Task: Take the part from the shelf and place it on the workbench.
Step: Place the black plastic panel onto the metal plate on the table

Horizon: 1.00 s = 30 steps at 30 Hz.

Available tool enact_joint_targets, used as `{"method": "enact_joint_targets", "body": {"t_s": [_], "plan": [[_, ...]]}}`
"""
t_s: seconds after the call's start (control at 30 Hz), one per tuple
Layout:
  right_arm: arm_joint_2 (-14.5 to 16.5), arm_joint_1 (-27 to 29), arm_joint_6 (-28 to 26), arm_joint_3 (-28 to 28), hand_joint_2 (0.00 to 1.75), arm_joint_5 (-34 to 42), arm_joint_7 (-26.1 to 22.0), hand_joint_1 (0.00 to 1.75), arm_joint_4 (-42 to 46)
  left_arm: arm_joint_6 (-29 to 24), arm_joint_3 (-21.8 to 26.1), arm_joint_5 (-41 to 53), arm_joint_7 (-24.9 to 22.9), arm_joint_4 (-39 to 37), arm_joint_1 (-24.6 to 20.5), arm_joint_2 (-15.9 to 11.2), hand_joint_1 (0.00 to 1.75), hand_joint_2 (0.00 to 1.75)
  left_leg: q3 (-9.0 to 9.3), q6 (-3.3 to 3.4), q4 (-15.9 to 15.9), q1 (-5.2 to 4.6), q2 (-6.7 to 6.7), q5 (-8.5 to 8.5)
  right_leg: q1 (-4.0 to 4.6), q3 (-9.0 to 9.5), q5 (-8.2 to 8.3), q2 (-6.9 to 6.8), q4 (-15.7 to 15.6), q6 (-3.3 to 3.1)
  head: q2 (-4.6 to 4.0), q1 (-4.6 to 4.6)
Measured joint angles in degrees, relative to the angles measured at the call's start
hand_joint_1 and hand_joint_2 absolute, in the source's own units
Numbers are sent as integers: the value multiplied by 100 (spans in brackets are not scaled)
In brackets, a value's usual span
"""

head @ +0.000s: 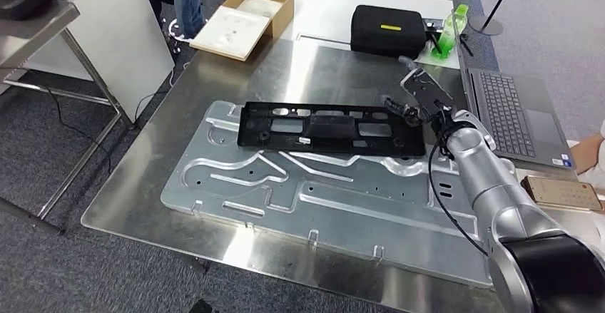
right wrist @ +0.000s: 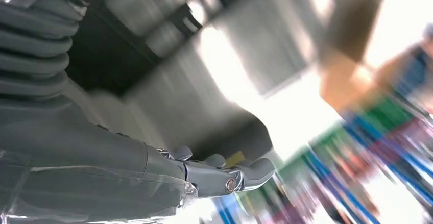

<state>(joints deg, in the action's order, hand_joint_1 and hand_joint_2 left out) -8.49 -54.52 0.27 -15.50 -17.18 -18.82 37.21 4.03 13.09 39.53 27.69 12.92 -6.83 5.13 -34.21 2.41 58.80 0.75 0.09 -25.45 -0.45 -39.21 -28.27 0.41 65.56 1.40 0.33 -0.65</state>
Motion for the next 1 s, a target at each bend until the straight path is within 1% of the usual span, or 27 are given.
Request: {"method": "enact_joint_targets", "body": {"t_s": [0.03, 0.07, 0.1, 0.13, 0.17, 0.2, 0.23, 0.27, 0.3, 0.33, 0.37, 0.43, 0.47, 0.5, 0.53, 0.6, 0.63, 0.67, 0.7, 0.73, 0.77, 0.8, 0.83, 0.87, 0.93, 0.97, 1.0], "plan": [[19, 217, -375, 12, 0, -130, -70, 0, 343, -7, 9, 10, 2, 0, -1, 3, 0, 0, -1, 10, -1, -1, 0, 0, -11, -163, -172, -4, 360, 24, 0, -1], [39, 429, -656, 24, 0, -257, -89, 0, 679, -13, 19, 14, 4, 0, 3, 5, 0, 0, -1, 16, 0, -1, -2, -2, -27, -311, -289, -5, 678, 44, 0, -1], [57, 614, -819, 33, 0, -349, -69, 0, 980, -16, 28, 19, 4, 0, 9, 7, 0, 0, 0, 17, 0, -1, -3, -5, -43, -396, -310, -6, 846, 58, 0, -1], [73, 756, -890, 39, 0, -400, -49, 0, 1228, -18, 35, 23, 5, 0, 13, 8, 0, 0, 1, 14, 1, -1, -3, -9, -60, -387, -230, -9, 816, 65, 0, -1], [85, 847, -911, 43, 0, -424, -35, 0, 1420, -20, 40, 25, 6, 0, 16, 8, 0, 0, 4, 6, 2, -1, -3, -15, -76, -271, -65, -14, 572, 68, 0, 0], [93, 903, -921, 48, 0, -438, -24, 0, 1582, -22, 42, 28, 8, 0, 15, 9, 0, 0, 9, -8, 3, -1, -3, -22, -87, -88, 120, -26, 198, 65, 0, 0], [98, 934, -931, 54, 0, -448, -21, 0, 1720, -23, 44, 33, 9, 0, 13, 10, 0, 0, 10, -33, 7, -9, -3, -32, -78, 92, 251, -38, -167, 56, 0, 0], [100, 955, -953, 60, 0, -467, -23, 0, 1832, -26, 45, 40, 10, 0, 12, 11, 0, 0, 10, -64, 9, -16, -3, -38, -63, 224, 328, -46, -436, 35, 0, 1], [102, 977, -1004, 64, 0, -514, -35, 0, 1914, -28, 47, 48, 11, 0, 12, 12, 0, 0, 8, -98, 8, -20, -2, -40, -43, 289, 344, -50, -577, 10, 0, 1], [103, 994, -1053, 68, 0, -559, -47, 0, 1968, -31, 49, 55, 12, 0, 13, 13, 0, 0, 5, -124, 7, -23, -2, -39, -23, 299, 330, -47, -607, -12, 0, 1], [104, 1011, -1100, 71, 0, -603, -60, 0, 1998, -34, 50, 58, 13, 0, 14, 13, 0, 0, 7, -139, 2, -18, -2, -36, -20, 295, 333, -42, -606, -27, 0, 0], [104, 1027, -1151, 74, 0, -650, -77, 0, 2017, -37, 50, 61, 13, 0, 15, 15, 0, 0, 8, -148, 0, -14, -1, -35, -15, 294, 333, -41, -606, -35, 0, 0], [106, 1054, -1282, 78, 0, -779, -110, 0, 2068, -41, 51, 64, 13, 0, 15, 18, 0, 0, 11, -162, -5, -13, -1, -34, -8, 294, 335, -40, -608, -49, 0, 0], [140, 1138, -1604, 83, 0, -1148, -133, 0, 2282, -48, 60, 78, 13, 0, 16, 22, 0, 0, -25, -191, 91, -7, -2, -110, -11, 307, 344, -50, -627, -98, 0, 2], [204, 1267, -2005, 83, 0, -1729, -82, 0, 2597, -54, 69, 104, 10, 0, 16, 27, 0, 0, -153, -222, 386, -2, -3, -281, -7, 322, 350, -64, -646, -159, 0, 3], [361, 1602, -2820, 39, 0, -3129, 117, 0, 3412, -60, 87, 170, 1, 0, 16, 35, 0, 0, -533, -273, 1209, 7, -7, -680, 8, 353, 353, -111, -679, -278, 0, 4], [424, 1731, -2999, -19, 0, -3645, 243, 0, 3713, -57, 90, 193, -4, 0, 16, 37, 0, 0, -686, -277, 1509, 6, -7, -767, 26, 355, 344, -131, -674, -300, 0, 3], [463, 1821, -3090, -102, 0, -3992, 318, 0, 3963, -53, 92, 206, -8, 0, 15, 38, 0, 0, -706, -273, 1526, 5, -4, -705, 40, 356, 336, -153, -666, -308, 0, 3], [500, 1875, -3127, -194, 0, -4233, 385, 0, 4168, -48, 93, 216, -11, 0, 9, 38, 0, 0, -617, -260, 1325, 2, 9, -550, 49, 358, 327, -177, -654, -311, 0, 4], [532, 1902, -3135, -285, 0, -4401, 448, 0, 4349, -41, 95, 229, -13, 0, -3, 38, 0, 0, -449, -237, 976, -7, 53, -354, 57, 362, 316, -207, -639, -307, 0, 4], [552, 1912, -3133, -369, 0, -4512, 508, 0, 4520, -31, 96, 245, -17, 0, -23, 38, 0, 0, -273, -211, 602, -30, 140, -207, 76, 363, 300, -242, -617, -294, 0, 4], [564, 1911, -3129, -437, 0, -4579, 556, 0, 4664, -21, 96, 260, -22, 0, -46, 39, 0, 0, -135, -181, 309, -52, 211, -106, 92, 364, 283, -281, -599, -276, 0, 2], [568, 1904, -3125, -500, 0, -4623, 590, 0, 4790, -11, 96, 273, -26, 0, -63, 42, 0, 0, -59, -154, 136, -74, 257, -67, 106, 364, 271, -328, -584, -255, 0, 1], [570, 1896, -3121, -557, 0, -4651, 613, 0, 4893, -3, 96, 283, -32, 0, -74, 46, 0, 0, -43, -131, 74, -92, 256, -69, 115, 365, 263, -378, -577, -233, 0, -1], [578, 1869, -3109, -647, 0, -4680, 627, 0, 5041, 7, 97, 295, -40, 0, -66, 57, 0, 0, -41, -76, 36, -81, 144, -23, 104, 374, 243, -462, -565, -189, 0, 1], [581, 1849, -3105, -678, 0, -4687, 630, 0, 5099, 11, 97, 297, -44, 0, -58, 60, 0, 0, -35, -49, 12, -70, 94, 4, 90, 363, 190, -423, -512, -159, 0, -1], [585, 1825, -3098, -700, 0, -4689, 634, 0, 5148, 14, 98, 299, -46, 0, -55, 63, 0, 0, -29, -20, -12, -55, 49, 31, 73, 307, 74, -339, -363, -128, 0, 0]]}}
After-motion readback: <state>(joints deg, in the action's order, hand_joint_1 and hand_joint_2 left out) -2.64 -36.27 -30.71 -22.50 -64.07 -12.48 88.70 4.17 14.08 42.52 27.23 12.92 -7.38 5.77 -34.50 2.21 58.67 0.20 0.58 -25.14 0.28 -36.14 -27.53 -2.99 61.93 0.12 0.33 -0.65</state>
